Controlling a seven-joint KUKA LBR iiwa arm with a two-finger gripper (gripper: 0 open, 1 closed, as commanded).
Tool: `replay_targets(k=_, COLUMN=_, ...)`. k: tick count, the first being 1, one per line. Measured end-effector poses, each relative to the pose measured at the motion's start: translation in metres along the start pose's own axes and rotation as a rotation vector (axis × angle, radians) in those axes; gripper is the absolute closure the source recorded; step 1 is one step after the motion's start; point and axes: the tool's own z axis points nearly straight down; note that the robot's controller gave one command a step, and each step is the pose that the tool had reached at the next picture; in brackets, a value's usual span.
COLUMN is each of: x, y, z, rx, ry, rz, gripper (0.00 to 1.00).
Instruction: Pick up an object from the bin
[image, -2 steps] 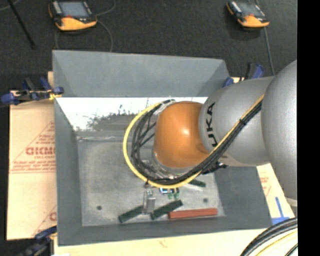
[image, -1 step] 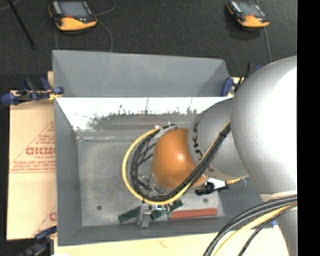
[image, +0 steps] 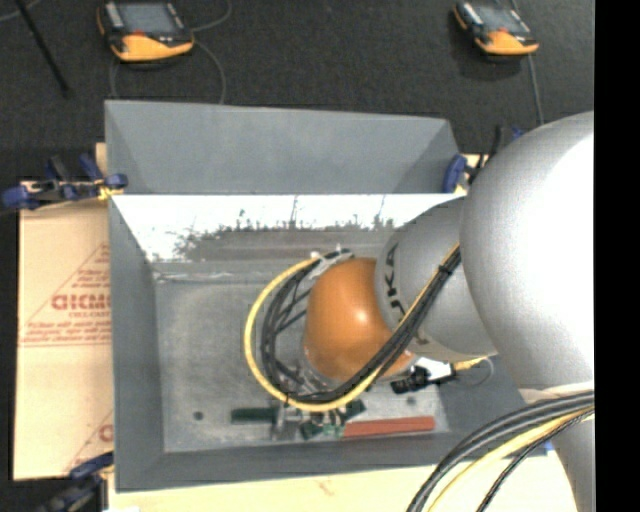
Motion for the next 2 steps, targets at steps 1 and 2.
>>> replay_targets(k=1, x=-0.007, y=-0.005, z=-0.104, rx=-0.001, ry=-0.005, rz=0.037, gripper=1.00)
replay_targets(k=2, x=-0.021, y=-0.018, z=-0.224, rx=-0.001, ry=-0.009, rz=0.015, gripper=1.00)
